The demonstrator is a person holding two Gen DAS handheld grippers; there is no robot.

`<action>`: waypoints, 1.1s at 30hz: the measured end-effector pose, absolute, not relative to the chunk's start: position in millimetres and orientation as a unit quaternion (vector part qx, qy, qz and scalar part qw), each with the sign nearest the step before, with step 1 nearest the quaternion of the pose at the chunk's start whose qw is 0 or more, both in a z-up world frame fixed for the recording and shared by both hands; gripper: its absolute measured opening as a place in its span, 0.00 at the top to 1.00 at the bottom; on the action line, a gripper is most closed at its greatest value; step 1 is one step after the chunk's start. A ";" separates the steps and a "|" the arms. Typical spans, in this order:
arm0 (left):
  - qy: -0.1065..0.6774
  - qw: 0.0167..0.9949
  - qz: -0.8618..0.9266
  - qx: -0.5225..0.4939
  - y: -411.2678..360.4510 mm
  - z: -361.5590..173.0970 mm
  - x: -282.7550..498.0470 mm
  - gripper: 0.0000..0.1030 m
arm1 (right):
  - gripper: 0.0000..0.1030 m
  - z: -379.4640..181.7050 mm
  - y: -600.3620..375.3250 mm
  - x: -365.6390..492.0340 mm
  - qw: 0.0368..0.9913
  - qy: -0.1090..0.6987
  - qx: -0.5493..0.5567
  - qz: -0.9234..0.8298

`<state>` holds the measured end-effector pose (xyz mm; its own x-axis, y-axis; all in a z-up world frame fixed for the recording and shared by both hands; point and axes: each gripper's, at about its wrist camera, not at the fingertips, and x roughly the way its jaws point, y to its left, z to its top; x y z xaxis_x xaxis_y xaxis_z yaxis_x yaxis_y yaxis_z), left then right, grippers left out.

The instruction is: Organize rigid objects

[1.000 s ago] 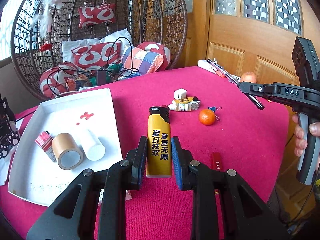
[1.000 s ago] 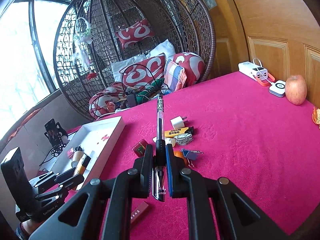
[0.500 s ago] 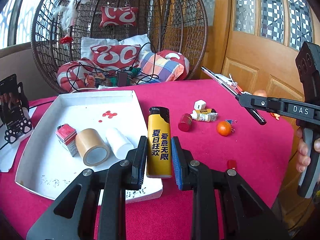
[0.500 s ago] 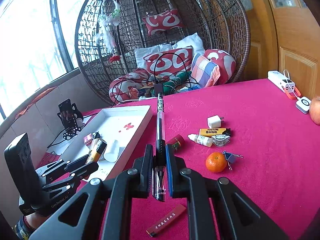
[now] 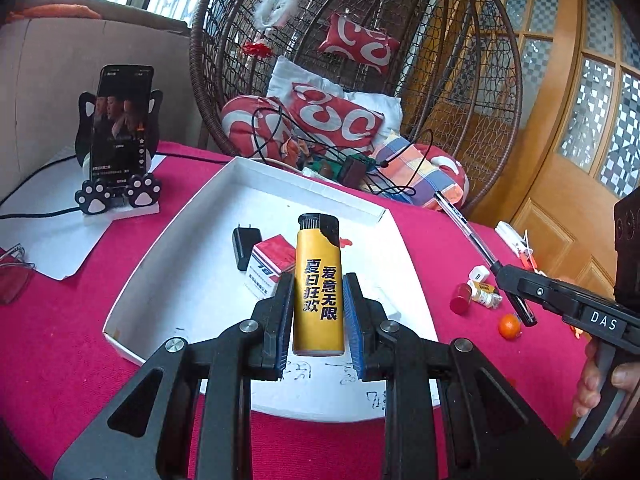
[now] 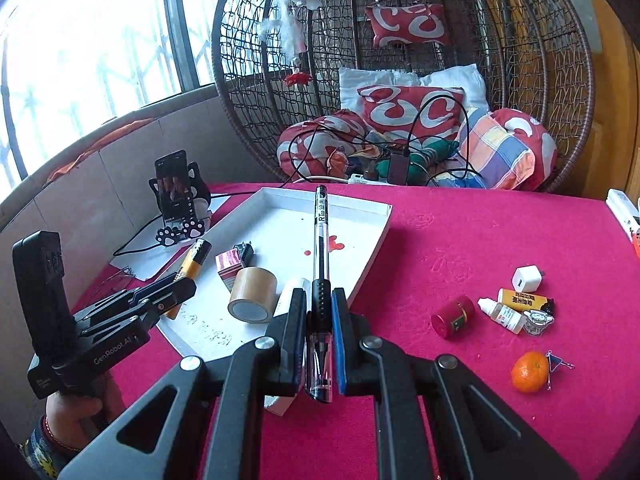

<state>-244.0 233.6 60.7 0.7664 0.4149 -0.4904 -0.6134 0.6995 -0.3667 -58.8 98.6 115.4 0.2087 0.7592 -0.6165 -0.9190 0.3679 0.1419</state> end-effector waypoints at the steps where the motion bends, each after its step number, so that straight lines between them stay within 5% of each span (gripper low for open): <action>1: 0.184 0.898 0.289 -0.277 240.1 57.3 -249.2 0.77 | 0.90 112.6 105.8 -59.6 0.763 0.316 -0.132 0.549; 23: 0.192 0.864 0.320 -0.338 261.0 28.9 -257.1 0.76 | 0.88 70.5 179.3 -67.2 0.773 0.304 -0.194 0.522; 25: 0.189 0.863 0.326 -0.337 259.6 32.5 -257.4 0.47 | 0.75 74.3 170.7 -64.2 0.776 0.307 -0.179 0.521; 27: 0.179 0.866 0.336 -0.323 254.3 38.8 -258.3 0.20 | 0.40 80.4 158.0 -62.0 0.780 0.304 -0.155 0.524; 28: 0.172 0.870 0.338 -0.314 251.0 42.5 -258.4 0.18 | 0.20 83.5 150.8 -60.6 0.784 0.301 -0.141 0.524; 30: 0.162 0.878 0.339 -0.297 243.8 49.4 -256.7 0.16 | 0.18 88.5 140.1 -56.7 0.790 0.298 -0.123 0.522; 32: 0.160 0.887 0.334 -0.275 236.2 54.7 -251.7 0.00 | 0.18 92.0 131.2 -51.5 0.791 0.302 -0.107 0.521; 33: 0.158 0.892 0.331 -0.265 231.9 57.1 -249.6 0.00 | 0.17 93.8 126.2 -48.9 0.792 0.303 -0.097 0.522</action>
